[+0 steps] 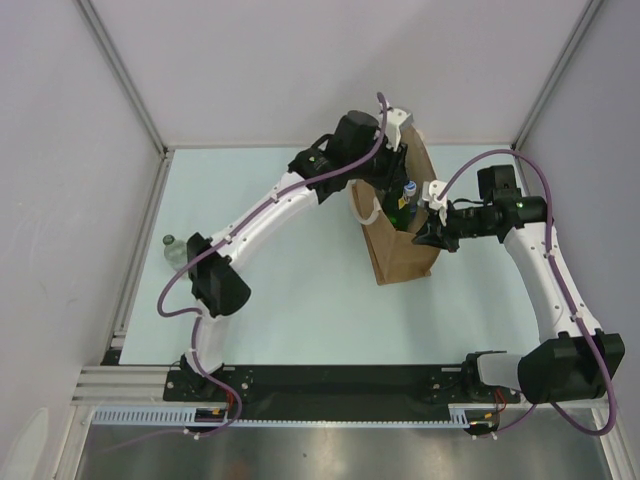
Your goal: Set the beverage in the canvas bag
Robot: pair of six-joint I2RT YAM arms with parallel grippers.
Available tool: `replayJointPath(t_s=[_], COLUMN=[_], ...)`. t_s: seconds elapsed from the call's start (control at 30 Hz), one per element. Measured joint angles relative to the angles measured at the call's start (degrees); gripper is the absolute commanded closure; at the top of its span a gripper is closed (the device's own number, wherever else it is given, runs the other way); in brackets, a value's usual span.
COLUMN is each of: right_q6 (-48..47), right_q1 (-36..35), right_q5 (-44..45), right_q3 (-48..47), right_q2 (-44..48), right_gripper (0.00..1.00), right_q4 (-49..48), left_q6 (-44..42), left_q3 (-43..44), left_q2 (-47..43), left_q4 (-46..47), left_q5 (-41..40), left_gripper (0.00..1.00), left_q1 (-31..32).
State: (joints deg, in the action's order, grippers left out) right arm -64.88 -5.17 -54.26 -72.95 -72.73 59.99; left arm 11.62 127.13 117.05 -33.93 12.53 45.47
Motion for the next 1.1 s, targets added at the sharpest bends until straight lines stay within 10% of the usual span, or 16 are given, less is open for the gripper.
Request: replayJointPath(t_s=[0.83, 1.1], right_q6=[7.93, 8.92], right_q1=[2.56, 2.56], right_q5=[-0.31, -0.35], right_q3=[-2.34, -2.95], right_q2=[-1.18, -1.79], right_gripper=[1.0, 1.0], right_q4=[-0.37, -0.28], left_q6=[-16.2, -16.2], left_q3=[-24.17, -25.57], left_q2=[0.0, -0.07], left_q4=[17.25, 19.65], left_q5=[-4.72, -6.4], left_gripper=[0.99, 0.58], left_q1=[2.54, 2.69])
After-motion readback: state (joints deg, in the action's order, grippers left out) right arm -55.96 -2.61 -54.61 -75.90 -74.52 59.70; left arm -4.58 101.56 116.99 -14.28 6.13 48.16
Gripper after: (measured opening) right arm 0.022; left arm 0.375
